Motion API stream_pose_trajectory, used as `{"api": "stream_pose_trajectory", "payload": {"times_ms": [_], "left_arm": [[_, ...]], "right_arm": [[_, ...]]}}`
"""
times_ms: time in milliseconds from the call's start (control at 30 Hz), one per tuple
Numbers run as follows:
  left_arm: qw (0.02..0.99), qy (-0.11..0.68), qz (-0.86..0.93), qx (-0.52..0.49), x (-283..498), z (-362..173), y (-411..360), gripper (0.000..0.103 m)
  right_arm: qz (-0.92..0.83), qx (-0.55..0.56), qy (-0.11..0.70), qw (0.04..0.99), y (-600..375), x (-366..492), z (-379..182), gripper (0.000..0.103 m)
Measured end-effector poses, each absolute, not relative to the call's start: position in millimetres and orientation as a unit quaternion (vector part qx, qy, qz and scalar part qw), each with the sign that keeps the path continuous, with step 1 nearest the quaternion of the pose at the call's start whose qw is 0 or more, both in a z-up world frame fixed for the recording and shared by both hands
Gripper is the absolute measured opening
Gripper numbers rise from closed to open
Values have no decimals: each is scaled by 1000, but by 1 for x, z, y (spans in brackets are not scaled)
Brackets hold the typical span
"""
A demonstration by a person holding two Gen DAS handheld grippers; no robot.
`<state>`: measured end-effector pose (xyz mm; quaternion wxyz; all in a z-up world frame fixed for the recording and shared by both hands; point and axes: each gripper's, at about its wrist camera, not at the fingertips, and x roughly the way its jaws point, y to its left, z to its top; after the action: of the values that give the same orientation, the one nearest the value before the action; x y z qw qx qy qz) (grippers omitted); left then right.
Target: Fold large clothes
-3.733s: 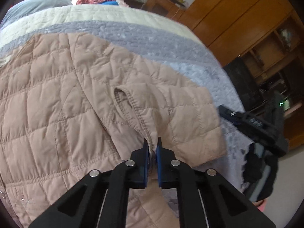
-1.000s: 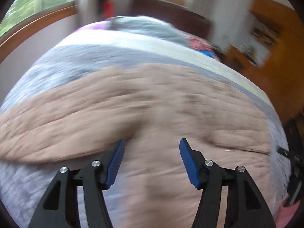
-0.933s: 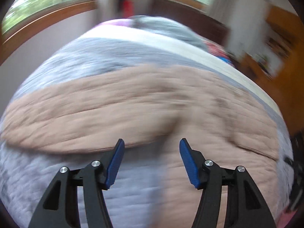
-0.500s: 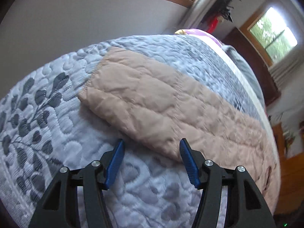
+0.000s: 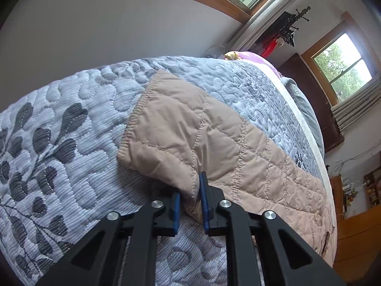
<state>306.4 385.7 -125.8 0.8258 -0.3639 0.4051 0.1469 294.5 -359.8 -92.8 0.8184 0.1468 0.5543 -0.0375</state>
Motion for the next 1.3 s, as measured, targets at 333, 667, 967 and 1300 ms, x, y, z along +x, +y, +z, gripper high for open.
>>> {"api": "stream_pose_trajectory", "payload": {"times_ms": [333,667,967,1300], "left_arm": [[855,373,141,-332,304,-101,366,5],[936,319,24,-149,308,-8,197,5],[934,342,-81,-57,325,-8,53,5],[907,387,-168,18,343,-37,-90,5]], "right_arm": [[-26,160,540,826,-363,291,-84,55],[-7,153,506,849,-354,263,-48,55],[10,153,497,854,-346,257,-46,55],[6,154,510,846,-353,261,-63,55]]}}
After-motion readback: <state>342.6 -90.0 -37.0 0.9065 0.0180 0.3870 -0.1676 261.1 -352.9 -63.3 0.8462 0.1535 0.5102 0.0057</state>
